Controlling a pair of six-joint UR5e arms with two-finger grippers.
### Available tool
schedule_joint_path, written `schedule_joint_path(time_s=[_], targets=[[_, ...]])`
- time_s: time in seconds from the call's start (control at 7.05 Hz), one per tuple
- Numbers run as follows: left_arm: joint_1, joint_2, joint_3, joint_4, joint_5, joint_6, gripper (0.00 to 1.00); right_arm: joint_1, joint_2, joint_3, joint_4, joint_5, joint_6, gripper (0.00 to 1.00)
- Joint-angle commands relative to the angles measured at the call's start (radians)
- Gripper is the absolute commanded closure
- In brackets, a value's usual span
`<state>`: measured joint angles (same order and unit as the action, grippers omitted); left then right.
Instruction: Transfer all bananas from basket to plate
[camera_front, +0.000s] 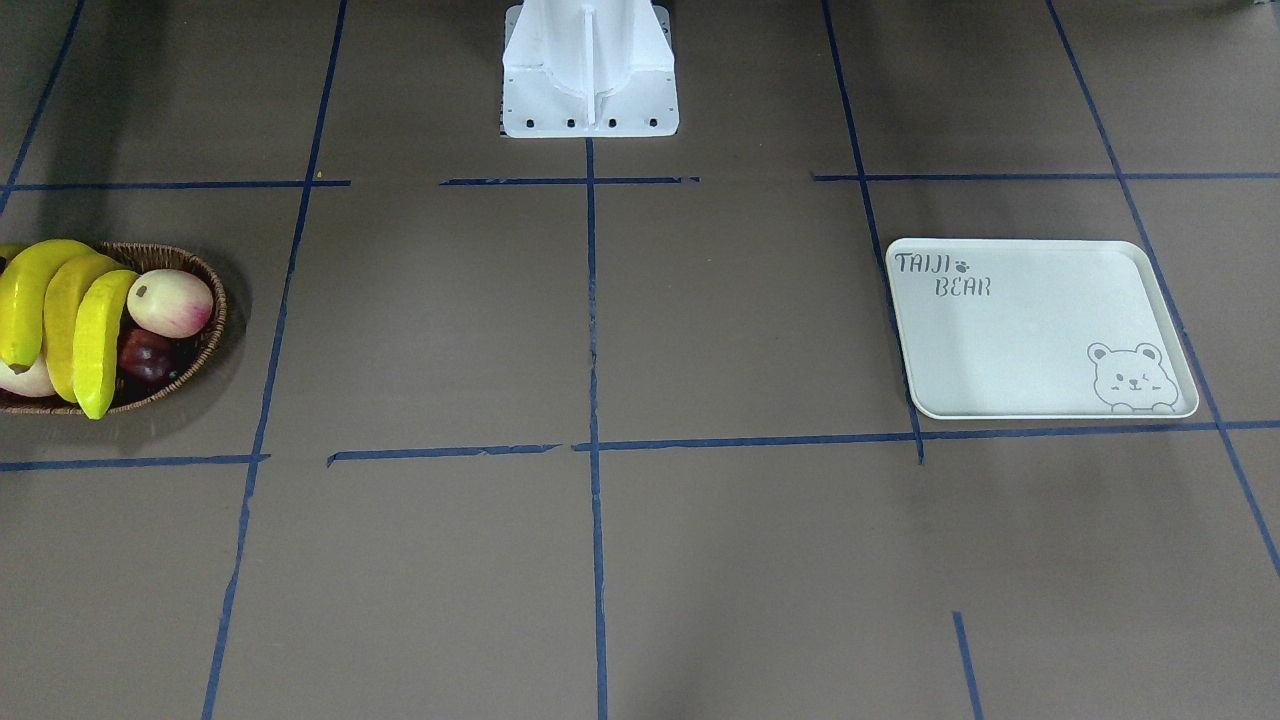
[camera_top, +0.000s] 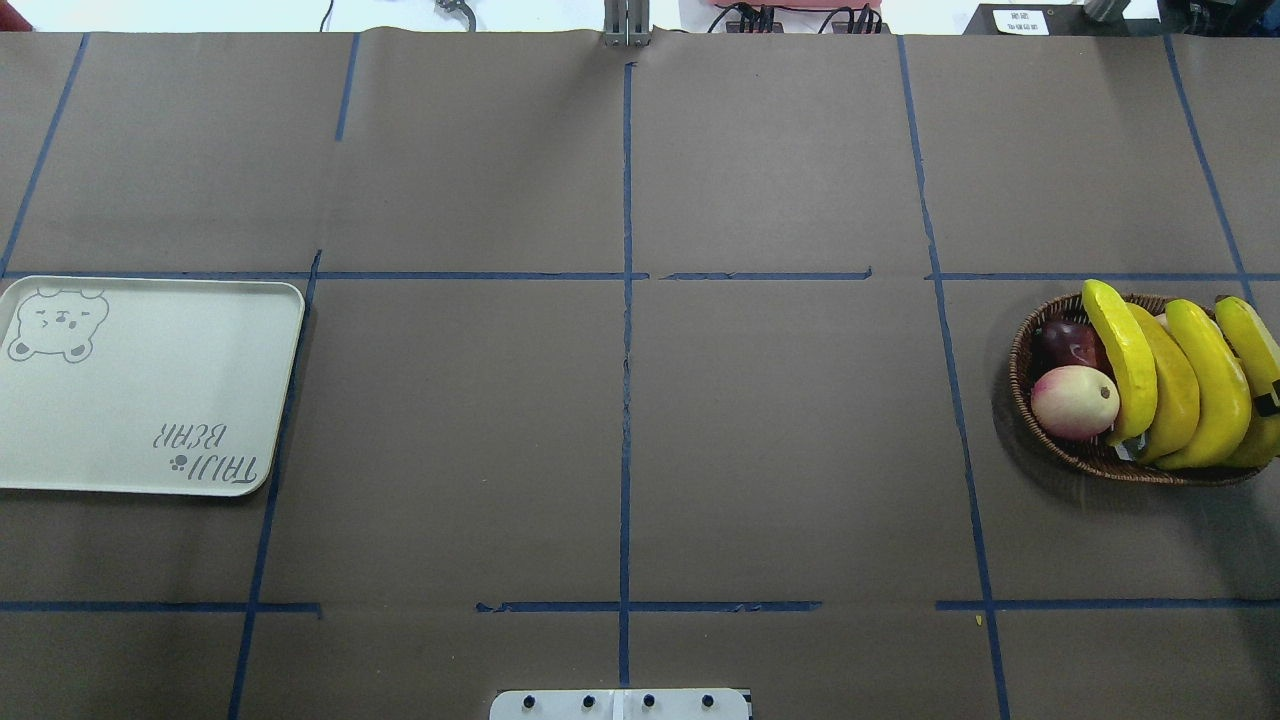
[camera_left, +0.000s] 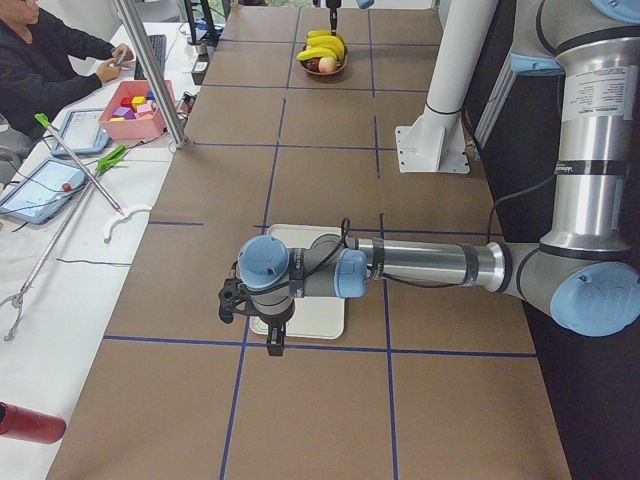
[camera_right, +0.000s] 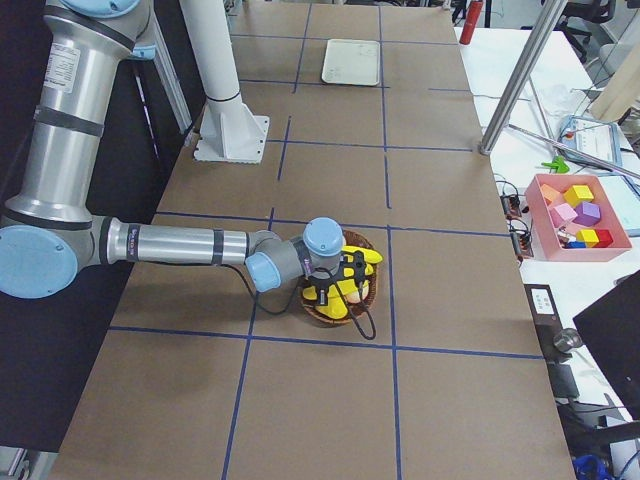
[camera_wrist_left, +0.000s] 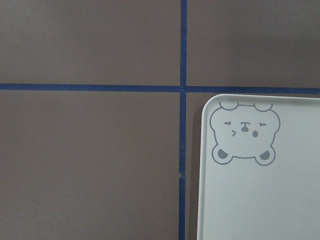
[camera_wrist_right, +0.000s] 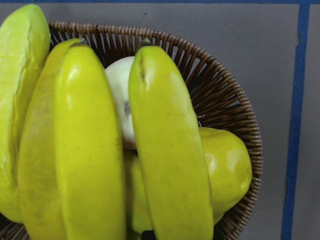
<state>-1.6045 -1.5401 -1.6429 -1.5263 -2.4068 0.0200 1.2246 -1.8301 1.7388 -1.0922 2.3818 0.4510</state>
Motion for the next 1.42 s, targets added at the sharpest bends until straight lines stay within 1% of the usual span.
schedule_joint_path(time_s=[0.0,0.14,0.28,0.43,0.71,0.85,0.99,1.13,1.28], targets=[[0.0,-0.002,0.0,0.0,0.0,0.0,0.0,0.004,0.011,0.01,0.0,0.017,-0.003,0.97],[0.0,-0.002,0.0,0.0,0.0,0.0,0.0,0.027,0.002,0.031,-0.005,0.04,-0.029,1.0],[0.0,0.0,0.0,0.0,0.0,0.0,0.0,0.074,-0.006,0.036,-0.008,0.071,-0.072,1.0],[0.0,-0.002,-0.002,0.0,-0.002,0.0,0.0,0.099,-0.052,0.054,-0.009,0.083,-0.124,1.0],[0.0,0.0,-0.005,0.0,-0.005,0.0,0.0,0.14,-0.098,0.089,-0.015,0.083,-0.179,1.0],[0.0,0.006,-0.017,0.002,-0.006,0.0,0.0,0.174,-0.113,0.129,-0.052,0.071,-0.225,1.0],[0.0,0.009,-0.017,0.002,-0.006,0.0,0.0,0.243,-0.113,0.19,-0.205,0.047,-0.386,1.0],[-0.002,0.012,-0.018,0.002,-0.008,0.0,0.0,0.318,-0.074,0.312,-0.491,-0.025,-0.581,1.0],[-0.002,0.015,-0.018,0.002,-0.008,0.0,0.0,0.413,0.06,0.393,-0.819,-0.039,-0.703,1.0]])
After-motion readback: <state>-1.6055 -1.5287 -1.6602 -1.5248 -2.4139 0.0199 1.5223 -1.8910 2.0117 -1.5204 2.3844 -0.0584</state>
